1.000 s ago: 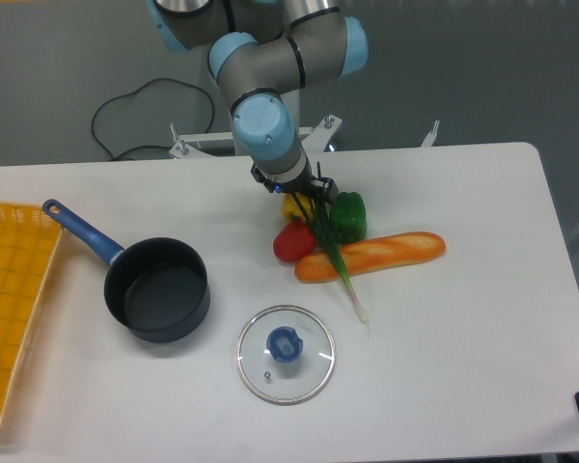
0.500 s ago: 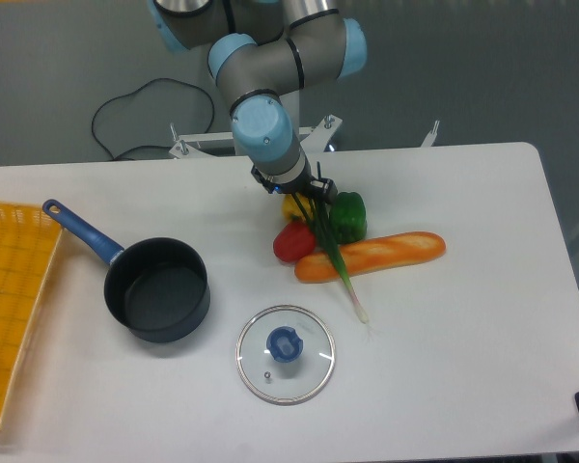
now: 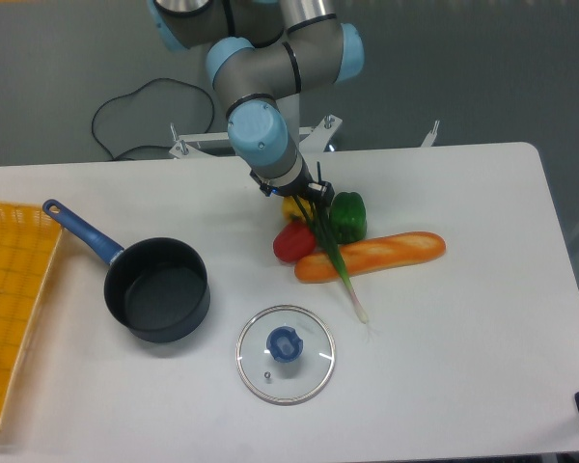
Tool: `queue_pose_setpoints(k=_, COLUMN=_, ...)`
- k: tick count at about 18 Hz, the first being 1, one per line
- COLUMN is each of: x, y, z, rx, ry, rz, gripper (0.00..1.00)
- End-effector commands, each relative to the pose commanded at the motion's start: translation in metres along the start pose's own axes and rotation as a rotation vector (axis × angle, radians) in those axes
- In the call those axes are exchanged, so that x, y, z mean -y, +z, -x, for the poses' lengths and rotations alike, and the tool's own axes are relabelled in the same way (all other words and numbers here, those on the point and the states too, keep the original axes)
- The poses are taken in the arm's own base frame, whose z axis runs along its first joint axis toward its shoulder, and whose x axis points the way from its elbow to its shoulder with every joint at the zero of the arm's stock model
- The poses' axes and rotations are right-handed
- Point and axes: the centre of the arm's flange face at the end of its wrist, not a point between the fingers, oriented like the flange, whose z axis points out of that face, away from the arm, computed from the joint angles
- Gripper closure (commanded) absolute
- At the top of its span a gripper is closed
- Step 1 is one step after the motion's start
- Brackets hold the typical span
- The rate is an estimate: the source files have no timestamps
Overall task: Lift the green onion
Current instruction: 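Close the gripper on the green onion leaves, then pull the green onion up off the peppers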
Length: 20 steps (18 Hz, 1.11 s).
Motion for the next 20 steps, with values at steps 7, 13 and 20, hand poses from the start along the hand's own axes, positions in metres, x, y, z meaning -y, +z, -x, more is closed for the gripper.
queue_pose_setpoints(k=7, x=0.0013, y=-0.0041, z=0.0013, rx=0.004, ry=-0.001, rz=-0.009, gripper=0.39)
queue_pose_setpoints(k=13, x=0.0013, y=-0.0041, z=0.0013, rx=0.004, ry=-0.001, rz=-0.009, gripper=0.45)
queue_pose_setpoints(k=20, x=0.0011, y=-0.0034, z=0.0009, rx=0.003, ry=0.001, rz=-0.008, gripper=0.48)
